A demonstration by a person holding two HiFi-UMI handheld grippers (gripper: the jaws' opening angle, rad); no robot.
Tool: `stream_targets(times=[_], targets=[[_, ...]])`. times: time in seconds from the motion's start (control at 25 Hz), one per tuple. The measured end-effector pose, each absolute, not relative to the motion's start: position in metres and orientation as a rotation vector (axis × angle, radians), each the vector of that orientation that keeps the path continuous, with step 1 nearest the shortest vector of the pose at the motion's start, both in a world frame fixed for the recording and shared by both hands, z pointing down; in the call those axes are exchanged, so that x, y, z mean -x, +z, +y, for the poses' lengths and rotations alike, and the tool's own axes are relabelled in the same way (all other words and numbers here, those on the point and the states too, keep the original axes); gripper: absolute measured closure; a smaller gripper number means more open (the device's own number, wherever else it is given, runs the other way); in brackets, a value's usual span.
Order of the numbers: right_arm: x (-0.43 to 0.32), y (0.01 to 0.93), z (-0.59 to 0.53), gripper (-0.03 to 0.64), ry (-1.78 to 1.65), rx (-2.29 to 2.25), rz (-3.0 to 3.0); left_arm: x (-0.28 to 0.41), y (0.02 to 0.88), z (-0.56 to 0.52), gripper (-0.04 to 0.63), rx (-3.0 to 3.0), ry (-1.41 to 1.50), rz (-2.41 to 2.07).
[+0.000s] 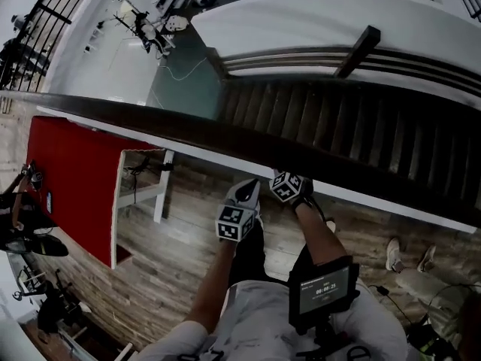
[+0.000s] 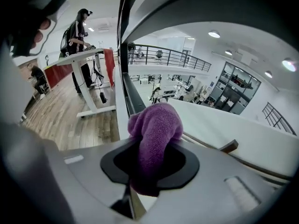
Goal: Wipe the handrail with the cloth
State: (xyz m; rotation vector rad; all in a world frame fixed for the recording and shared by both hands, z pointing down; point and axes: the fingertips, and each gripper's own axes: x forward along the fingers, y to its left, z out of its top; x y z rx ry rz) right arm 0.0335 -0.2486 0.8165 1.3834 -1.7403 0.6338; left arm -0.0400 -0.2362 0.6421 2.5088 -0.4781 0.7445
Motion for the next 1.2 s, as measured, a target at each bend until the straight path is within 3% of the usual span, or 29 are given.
stream_targets(times=[1.2], targets=[[-0.211,0.818,-0.026,0.523,0.672,-1.576,-1.555,-0.121,0.654,-0.052,0.594,-2.607,0.960,0.083]])
